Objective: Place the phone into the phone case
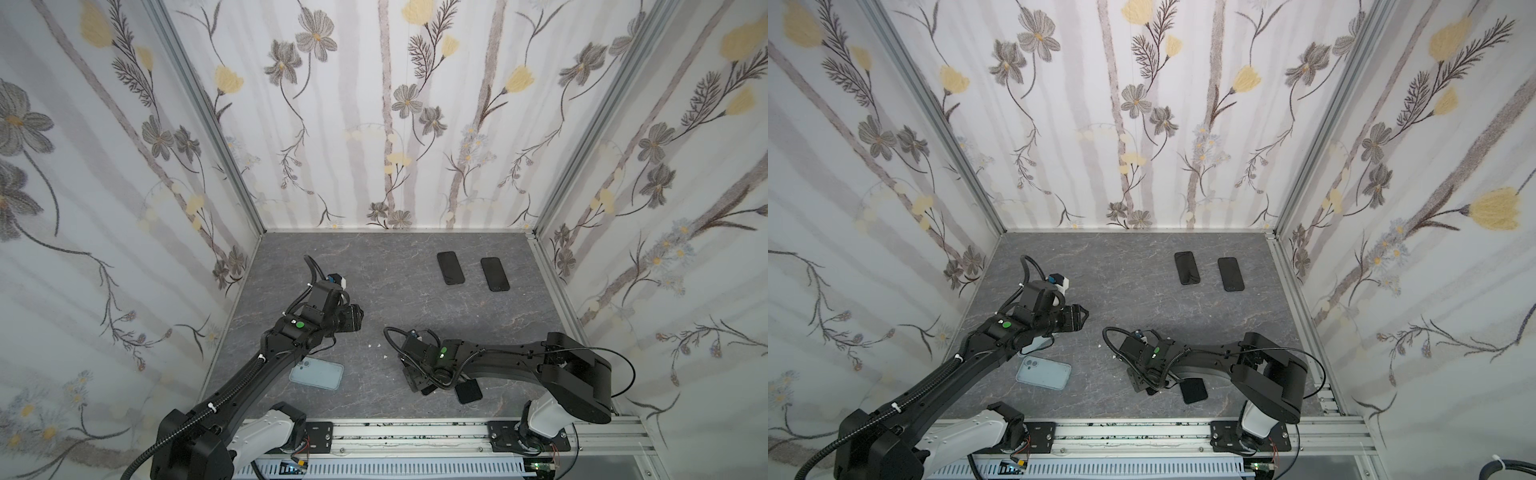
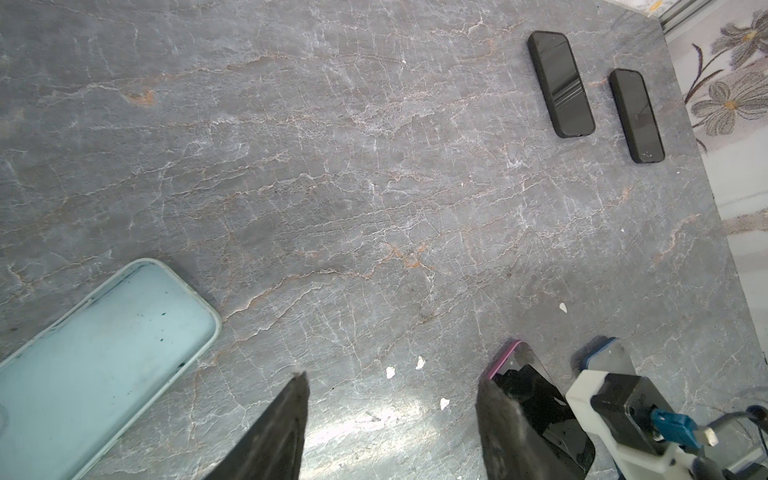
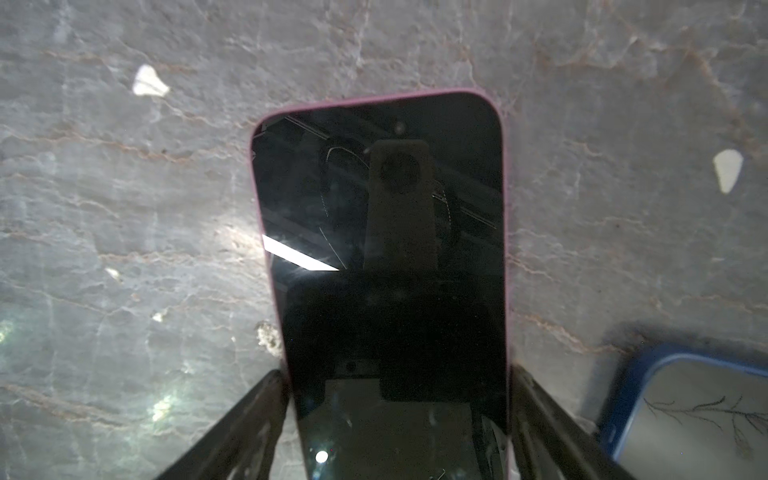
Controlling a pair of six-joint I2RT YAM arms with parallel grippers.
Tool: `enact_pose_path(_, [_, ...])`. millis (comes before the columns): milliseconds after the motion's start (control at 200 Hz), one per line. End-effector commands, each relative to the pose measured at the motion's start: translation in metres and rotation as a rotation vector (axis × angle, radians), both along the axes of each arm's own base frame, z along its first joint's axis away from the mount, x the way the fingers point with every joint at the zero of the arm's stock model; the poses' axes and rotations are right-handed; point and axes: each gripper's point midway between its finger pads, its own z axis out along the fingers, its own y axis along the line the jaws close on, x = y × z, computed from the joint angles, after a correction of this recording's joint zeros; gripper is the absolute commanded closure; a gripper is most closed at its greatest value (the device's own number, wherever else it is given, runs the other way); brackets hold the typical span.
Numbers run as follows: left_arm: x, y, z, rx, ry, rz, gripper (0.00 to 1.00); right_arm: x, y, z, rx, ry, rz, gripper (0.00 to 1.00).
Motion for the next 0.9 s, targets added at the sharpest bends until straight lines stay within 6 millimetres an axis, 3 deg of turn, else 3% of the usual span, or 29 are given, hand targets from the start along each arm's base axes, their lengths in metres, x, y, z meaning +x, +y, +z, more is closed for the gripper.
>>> enact_pose_path(0, [0.003,-0.003,0.001,-0.007,-0.013,-0.01,0.36,-0.015,-0.017,-0.015,-0.078,0.076,0.014,0.24])
enact_pose_path(265, [0.005,-0.015,-0.006,-0.017,0.028,-0.062,0.36,-0.007,-0.006,-0.005,-0.056,0.044,0.072,0.33])
enact_pose_path(510, [0.0,-0.039,-0.009,-0.106,0.102,-0.154,0.36,0.011,0.009,0.019,0.022,-0.074,0.116,0.37])
enact_pose_path(559, [-0.001,-0.043,-0.009,-0.122,0.117,-0.163,0.36,0.016,0.014,0.033,0.065,-0.114,0.125,0.38])
enact_pose_path(759, [-0.007,-0.057,0.006,-0.209,0.143,-0.203,0.34,0.028,0.021,0.059,0.135,-0.224,0.142,0.39])
enact_pose_path(899, [-0.011,-0.073,0.026,-0.302,0.165,-0.256,0.34,0.038,0.026,0.087,0.183,-0.317,0.159,0.39])
